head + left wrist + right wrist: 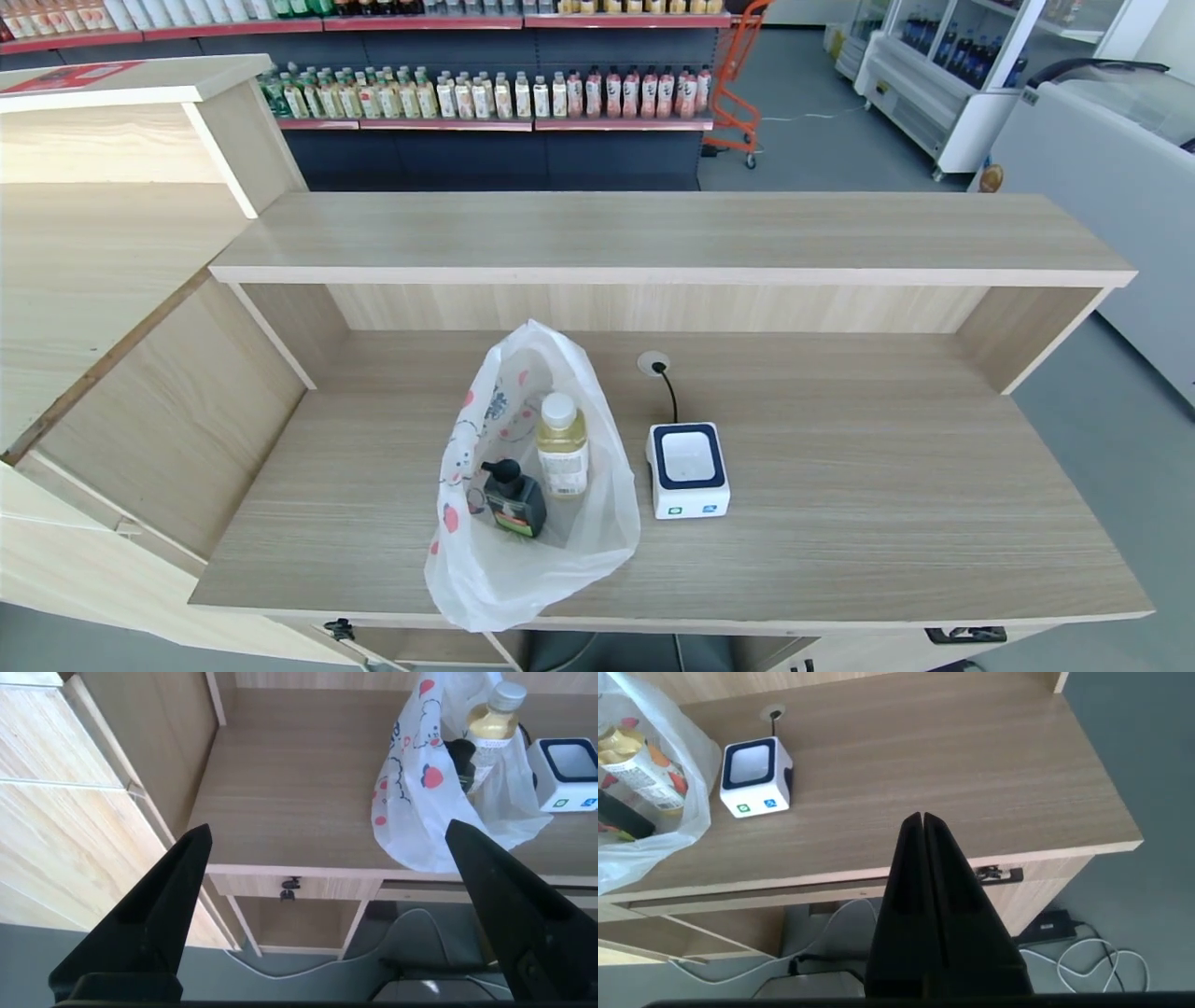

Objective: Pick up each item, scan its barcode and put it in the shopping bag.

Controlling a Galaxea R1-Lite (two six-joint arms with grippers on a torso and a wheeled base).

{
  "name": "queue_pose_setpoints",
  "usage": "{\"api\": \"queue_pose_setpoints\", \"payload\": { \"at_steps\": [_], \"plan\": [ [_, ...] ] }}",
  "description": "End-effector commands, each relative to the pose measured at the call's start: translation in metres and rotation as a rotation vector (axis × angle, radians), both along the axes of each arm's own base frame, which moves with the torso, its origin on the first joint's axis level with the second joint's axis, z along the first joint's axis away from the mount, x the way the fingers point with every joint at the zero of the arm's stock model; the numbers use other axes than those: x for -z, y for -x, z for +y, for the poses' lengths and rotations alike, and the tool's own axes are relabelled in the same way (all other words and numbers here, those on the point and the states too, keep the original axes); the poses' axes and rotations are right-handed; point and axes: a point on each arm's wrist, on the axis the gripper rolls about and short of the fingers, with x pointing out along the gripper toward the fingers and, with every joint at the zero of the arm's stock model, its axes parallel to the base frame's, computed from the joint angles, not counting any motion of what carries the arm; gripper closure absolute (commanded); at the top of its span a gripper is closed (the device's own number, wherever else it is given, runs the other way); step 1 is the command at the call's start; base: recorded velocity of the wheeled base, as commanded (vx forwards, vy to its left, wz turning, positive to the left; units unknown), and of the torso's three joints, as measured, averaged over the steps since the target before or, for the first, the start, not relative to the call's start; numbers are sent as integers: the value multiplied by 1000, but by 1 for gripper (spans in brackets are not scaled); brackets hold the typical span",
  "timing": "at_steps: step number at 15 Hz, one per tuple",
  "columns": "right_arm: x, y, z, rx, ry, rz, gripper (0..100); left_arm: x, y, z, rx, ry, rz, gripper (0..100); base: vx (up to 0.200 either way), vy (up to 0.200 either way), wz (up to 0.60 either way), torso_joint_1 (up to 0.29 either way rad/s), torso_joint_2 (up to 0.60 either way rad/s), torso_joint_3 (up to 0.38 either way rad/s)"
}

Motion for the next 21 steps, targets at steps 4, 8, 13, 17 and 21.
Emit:
{"api": "queue_pose_setpoints", "payload": {
  "at_steps": [4,8,13,17,21],
  "plan": [
    [0,0,0,-2,0,3,100,0,0,0,-1,1,0,0,200,0,0,-1,-5,1],
    [0,0,0,-2,0,3,100,0,0,0,-3,2,0,0,0,0,0,0,0,0],
    [0,0,0,-2,0,3,100,0,0,0,-3,1,0,0,0,0,0,0,0,0],
    [0,0,0,-2,1,3,100,0,0,0,-3,2,0,0,0,0,0,0,0,0],
    [0,0,0,-2,0,3,100,0,0,0,-3,2,0,0,0,0,0,0,0,0]
  ]
}}
